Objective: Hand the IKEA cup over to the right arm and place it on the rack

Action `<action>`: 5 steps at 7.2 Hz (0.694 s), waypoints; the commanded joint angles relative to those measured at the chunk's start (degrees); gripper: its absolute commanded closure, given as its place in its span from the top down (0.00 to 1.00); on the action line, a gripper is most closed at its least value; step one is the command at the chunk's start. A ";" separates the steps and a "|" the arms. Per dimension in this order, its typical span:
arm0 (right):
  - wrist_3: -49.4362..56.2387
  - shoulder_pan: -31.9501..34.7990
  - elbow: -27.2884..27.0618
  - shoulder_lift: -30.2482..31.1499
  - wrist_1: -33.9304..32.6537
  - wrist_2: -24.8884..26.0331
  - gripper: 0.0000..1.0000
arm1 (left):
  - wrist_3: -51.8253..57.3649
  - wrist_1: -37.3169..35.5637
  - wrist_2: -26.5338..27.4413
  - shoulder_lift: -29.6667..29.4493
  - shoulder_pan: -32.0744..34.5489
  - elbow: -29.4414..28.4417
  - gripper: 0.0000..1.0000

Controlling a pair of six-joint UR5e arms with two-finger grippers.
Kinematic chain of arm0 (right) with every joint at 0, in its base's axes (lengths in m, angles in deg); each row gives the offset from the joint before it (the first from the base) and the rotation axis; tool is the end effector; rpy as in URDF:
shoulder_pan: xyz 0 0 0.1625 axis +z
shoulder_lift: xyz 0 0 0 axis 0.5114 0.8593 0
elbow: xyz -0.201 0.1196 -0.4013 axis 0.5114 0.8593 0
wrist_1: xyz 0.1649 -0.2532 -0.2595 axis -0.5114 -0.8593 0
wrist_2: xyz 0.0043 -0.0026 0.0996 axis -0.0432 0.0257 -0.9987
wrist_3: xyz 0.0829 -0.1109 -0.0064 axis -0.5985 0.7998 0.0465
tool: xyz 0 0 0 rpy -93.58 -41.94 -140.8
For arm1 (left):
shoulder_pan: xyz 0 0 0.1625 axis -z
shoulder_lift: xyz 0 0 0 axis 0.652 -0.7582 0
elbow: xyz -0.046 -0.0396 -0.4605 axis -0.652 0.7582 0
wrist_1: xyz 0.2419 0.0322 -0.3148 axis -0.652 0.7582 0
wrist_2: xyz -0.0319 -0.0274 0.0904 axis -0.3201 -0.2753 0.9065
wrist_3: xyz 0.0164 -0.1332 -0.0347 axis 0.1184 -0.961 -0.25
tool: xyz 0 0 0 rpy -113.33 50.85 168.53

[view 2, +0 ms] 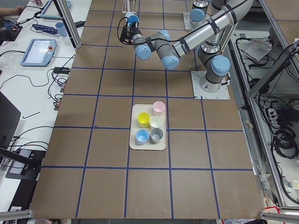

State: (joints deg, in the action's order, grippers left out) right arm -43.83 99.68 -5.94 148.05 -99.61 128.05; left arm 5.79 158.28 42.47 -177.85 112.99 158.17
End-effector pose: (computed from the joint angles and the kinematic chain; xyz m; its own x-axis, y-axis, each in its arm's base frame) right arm 0.0350 -0.4697 0.5133 -0.7182 0.5527 -0.4228 0.3621 0.8157 0.4512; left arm -0.1223 -0.5085 0.3734 -0.1801 0.2878 0.9406 -0.2234 0.9193 -0.3240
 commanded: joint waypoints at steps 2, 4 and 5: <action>-3.11 0.51 -0.80 0.47 5.66 -11.85 1.00 | -12.49 0.33 -12.11 0.52 12.13 1.87 0.00; -14.32 4.01 -0.97 0.13 5.75 -21.47 1.00 | -19.41 0.16 -18.17 1.57 16.46 2.48 0.00; -20.47 4.73 -1.06 0.12 5.75 -24.83 1.00 | -20.15 0.07 -18.63 2.10 17.35 2.57 0.00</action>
State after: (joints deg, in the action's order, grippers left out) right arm -56.98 103.01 -6.89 148.23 -93.92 108.11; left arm -12.01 158.54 25.60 -176.42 128.65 160.59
